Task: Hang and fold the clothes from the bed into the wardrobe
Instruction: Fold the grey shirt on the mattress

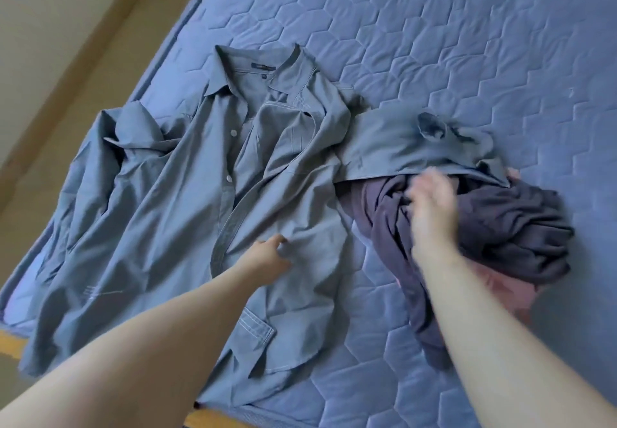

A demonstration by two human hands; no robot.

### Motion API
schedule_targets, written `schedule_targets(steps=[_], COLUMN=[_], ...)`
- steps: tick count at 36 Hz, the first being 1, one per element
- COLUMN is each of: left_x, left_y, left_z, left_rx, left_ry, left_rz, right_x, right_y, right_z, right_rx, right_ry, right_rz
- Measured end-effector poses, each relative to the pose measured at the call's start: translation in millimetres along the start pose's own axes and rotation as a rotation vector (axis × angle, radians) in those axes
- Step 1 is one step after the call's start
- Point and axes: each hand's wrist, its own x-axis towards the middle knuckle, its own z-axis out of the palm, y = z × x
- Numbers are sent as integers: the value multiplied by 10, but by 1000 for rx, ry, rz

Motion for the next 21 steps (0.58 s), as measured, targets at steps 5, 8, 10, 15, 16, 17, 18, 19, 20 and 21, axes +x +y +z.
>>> schedule_targets(steps=[5,8,10,15,16,17,18,19,20,21], left_x=[-65,-111,-139,-214,-229,-242,-263,-286,-318,-352], left_y=[-134,-319,-458,-773,-816,-853,-879,-898,-907,-914], left_z=[83,158,207,298,311,323,331,339,340,336], left_rx=[-13,-12,-7,35,47,53,57,66,82,98], left_ry=[-2,-21,-20,-41,-29,-12,13,50,102,162], left_rz=[-10,-49,-76,-115,-121,-129,-141,-159,-181,-202], right_x=[-570,-901,-1087,-1340,-1374,-1403,-1424,-1441,-1458,-1480], right_y=[905,1315,1433,1472,1484,1478,1473,1456,1423,1384], right_z=[159,135,91,137,169,191,204,210,205,192], right_rx=[-227,-380,-450,-352,-303,-260,-221,-169,-101,-32], right_ry=[-196,-340,-492,-666,-609,-536,-458,-389,-332,-276], right_rz=[465,611,595,638,643,633,615,600,599,611])
